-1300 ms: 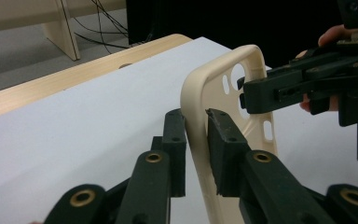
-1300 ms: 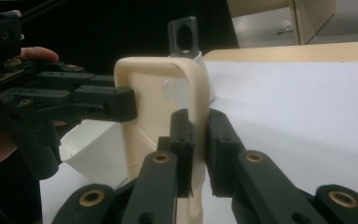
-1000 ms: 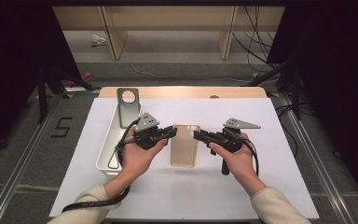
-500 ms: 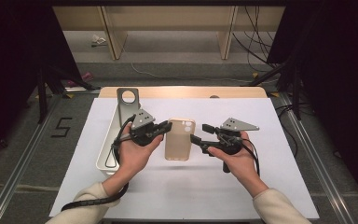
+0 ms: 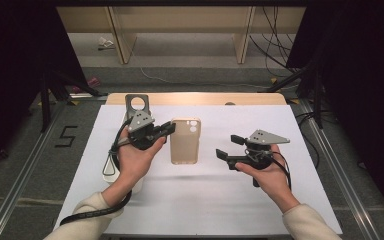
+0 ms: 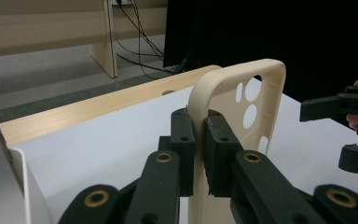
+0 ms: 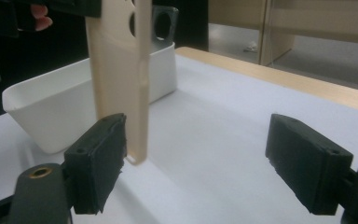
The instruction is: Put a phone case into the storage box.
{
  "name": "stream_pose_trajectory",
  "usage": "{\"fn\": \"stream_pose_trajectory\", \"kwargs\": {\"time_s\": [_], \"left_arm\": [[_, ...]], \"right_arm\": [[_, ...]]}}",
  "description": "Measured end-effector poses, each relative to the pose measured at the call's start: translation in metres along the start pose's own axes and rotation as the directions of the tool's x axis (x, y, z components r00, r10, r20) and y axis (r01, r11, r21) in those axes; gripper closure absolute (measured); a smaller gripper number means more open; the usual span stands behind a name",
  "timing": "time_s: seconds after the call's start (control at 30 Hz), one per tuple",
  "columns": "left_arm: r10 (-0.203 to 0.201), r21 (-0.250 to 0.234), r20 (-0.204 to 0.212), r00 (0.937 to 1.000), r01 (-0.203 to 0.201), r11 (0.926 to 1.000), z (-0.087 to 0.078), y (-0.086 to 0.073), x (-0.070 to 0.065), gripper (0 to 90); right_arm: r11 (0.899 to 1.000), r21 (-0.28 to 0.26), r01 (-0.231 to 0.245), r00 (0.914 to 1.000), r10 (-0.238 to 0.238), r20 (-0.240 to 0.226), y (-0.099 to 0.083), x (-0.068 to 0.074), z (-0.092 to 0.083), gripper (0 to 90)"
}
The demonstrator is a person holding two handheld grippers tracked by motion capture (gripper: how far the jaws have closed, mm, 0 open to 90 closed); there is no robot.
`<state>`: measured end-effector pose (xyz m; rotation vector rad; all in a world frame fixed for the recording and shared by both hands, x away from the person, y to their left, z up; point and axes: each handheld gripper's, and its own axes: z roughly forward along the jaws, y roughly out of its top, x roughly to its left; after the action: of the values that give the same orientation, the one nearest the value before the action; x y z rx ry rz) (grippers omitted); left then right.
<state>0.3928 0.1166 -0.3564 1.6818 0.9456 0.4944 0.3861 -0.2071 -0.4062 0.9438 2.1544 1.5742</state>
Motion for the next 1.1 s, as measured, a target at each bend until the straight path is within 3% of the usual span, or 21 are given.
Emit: {"fn": "stream_pose_trajectory", "kwargs": {"time_s": [0.53,1.1], "left_arm": [[-0.024,-0.050,-0.030,0.9993,0.022,0.9985,-0.016,0.014,0.015,83.3],[-0.035,-0.095,-0.062,0.9975,0.029,0.9951,-0.032,0.028,0.033,83.3]], "right_arm": [[1.000,0.013,-0.006,0.9976,0.005,0.068,-0.017,-0.018,-0.037,20.7],[1.000,0.012,-0.025,0.9948,0.024,0.099,-0.025,-0.025,-0.052,20.2]]}}
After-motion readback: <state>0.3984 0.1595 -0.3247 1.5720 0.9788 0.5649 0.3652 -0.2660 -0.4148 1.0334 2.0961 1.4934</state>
